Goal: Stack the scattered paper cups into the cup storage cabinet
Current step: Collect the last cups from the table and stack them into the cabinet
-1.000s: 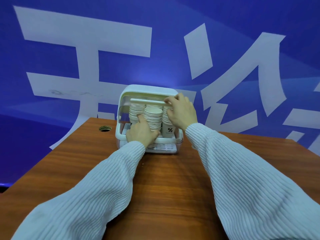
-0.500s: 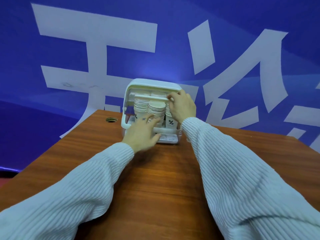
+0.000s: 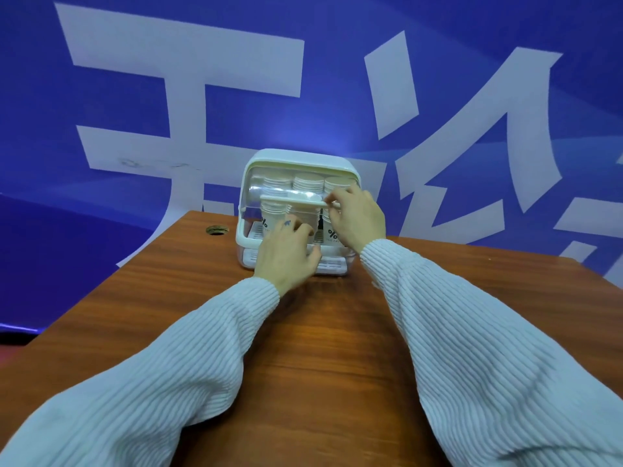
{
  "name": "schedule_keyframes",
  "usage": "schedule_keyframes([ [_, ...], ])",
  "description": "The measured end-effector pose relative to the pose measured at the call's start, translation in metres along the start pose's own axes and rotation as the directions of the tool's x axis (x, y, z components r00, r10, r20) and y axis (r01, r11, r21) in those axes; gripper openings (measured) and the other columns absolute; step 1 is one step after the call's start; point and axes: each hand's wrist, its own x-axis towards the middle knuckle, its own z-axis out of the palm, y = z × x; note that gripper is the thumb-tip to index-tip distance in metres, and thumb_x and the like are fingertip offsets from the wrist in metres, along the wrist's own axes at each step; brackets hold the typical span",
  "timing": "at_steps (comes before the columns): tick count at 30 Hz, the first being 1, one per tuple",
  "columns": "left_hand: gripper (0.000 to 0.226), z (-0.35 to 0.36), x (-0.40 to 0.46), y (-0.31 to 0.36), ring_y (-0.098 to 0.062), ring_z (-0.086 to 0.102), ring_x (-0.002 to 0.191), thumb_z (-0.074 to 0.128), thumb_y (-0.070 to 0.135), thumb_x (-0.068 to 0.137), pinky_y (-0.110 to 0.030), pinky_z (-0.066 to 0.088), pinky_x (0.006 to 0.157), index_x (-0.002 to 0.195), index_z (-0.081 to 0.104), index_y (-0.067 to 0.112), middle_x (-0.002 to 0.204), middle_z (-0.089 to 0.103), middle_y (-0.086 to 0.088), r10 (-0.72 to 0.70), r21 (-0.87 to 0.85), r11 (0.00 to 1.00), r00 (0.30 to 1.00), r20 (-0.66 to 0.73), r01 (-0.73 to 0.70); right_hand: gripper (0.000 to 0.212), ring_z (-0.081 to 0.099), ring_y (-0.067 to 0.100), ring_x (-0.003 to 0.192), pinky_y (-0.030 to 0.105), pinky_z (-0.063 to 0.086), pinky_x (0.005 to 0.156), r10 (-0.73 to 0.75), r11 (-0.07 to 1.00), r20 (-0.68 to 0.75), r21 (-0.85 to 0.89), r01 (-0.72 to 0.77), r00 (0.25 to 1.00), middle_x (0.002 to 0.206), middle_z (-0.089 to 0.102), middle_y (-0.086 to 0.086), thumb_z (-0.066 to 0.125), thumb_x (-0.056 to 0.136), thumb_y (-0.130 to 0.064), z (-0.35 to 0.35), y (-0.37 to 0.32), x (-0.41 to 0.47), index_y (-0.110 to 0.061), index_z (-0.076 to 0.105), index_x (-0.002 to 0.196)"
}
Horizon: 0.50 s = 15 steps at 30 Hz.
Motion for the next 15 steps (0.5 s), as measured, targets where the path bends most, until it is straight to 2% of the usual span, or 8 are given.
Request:
schedule_keyframes([
  [4, 0.036, -0.005, -0.006, 0.002, -0.021, 0.055, 0.110, 0.057, 0.038, 0.095, -0.034, 0.047, 0.084, 0.122, 0.066, 0.015, 0.120, 0.058, -0.003, -0.002, 0.000, 1.000, 1.000, 0.026, 0.002, 0.025, 0.055, 0.026, 0.114, 0.041, 0.049, 0.082, 0.029, 1.000, -0.001, 0.000, -0.029, 1.000, 0.122, 0.063, -0.001, 0.051, 0.105, -0.032, -0.003, -0.003, -0.004, -0.030, 0.069, 0.122],
  [6, 0.042, -0.008, -0.007, -0.001, -0.022, 0.054, 0.117, 0.058, 0.038, 0.095, -0.036, 0.049, 0.088, 0.130, 0.062, 0.017, 0.128, 0.055, -0.003, -0.002, -0.011, 1.000, 0.998, 0.056, 0.002, 0.026, 0.057, 0.026, 0.114, 0.040, 0.047, 0.084, 0.012, 0.999, 0.002, -0.036, -0.012, 1.000, 0.123, 0.064, -0.001, 0.050, 0.106, -0.032, -0.007, -0.005, 0.001, -0.030, 0.070, 0.123],
  [8, 0.055, -0.010, -0.004, -0.006, -0.025, 0.049, 0.131, 0.057, 0.042, 0.094, -0.042, 0.050, 0.098, 0.144, 0.052, 0.021, 0.146, 0.047, -0.003, -0.007, -0.031, 0.999, 0.988, 0.152, 0.012, 0.027, 0.057, 0.027, 0.115, 0.039, 0.044, 0.086, -0.014, 0.996, -0.002, -0.085, 0.014, 1.000, 0.124, 0.065, -0.001, 0.049, 0.106, -0.030, -0.009, -0.007, 0.006, -0.028, 0.069, 0.124],
  [11, 0.073, -0.010, 0.000, -0.011, -0.029, 0.030, 0.150, 0.051, 0.058, 0.096, -0.052, 0.036, 0.116, 0.160, 0.030, 0.029, 0.170, 0.018, -0.003, -0.030, 0.055, 0.998, 0.941, 0.336, 0.012, 0.026, 0.056, 0.029, 0.116, 0.040, 0.042, 0.090, -0.022, 0.994, -0.009, -0.111, 0.021, 1.000, 0.126, 0.064, 0.000, 0.050, 0.105, -0.028, -0.007, -0.008, 0.010, -0.027, 0.068, 0.125],
  [13, 0.076, -0.009, 0.004, -0.011, -0.028, 0.023, 0.154, 0.043, 0.067, 0.097, -0.054, 0.026, 0.121, 0.162, 0.025, 0.033, 0.173, 0.009, 0.000, -0.049, 0.122, 0.993, 0.929, 0.366, 0.004, 0.026, 0.056, 0.029, 0.116, 0.041, 0.043, 0.091, -0.020, 0.995, -0.004, -0.097, 0.020, 1.000, 0.127, 0.063, 0.001, 0.050, 0.105, -0.028, -0.006, -0.008, 0.009, -0.028, 0.067, 0.125],
  [15, 0.076, -0.007, 0.008, -0.009, -0.029, 0.022, 0.154, 0.037, 0.071, 0.097, -0.053, 0.022, 0.121, 0.161, 0.026, 0.032, 0.173, 0.007, -0.002, -0.076, 0.163, 0.986, 0.933, 0.351, 0.019, 0.027, 0.056, 0.030, 0.116, 0.042, 0.044, 0.091, -0.021, 0.997, 0.009, -0.079, 0.022, 1.000, 0.126, 0.063, 0.002, 0.050, 0.105, -0.029, -0.006, -0.006, 0.008, -0.029, 0.068, 0.125],
])
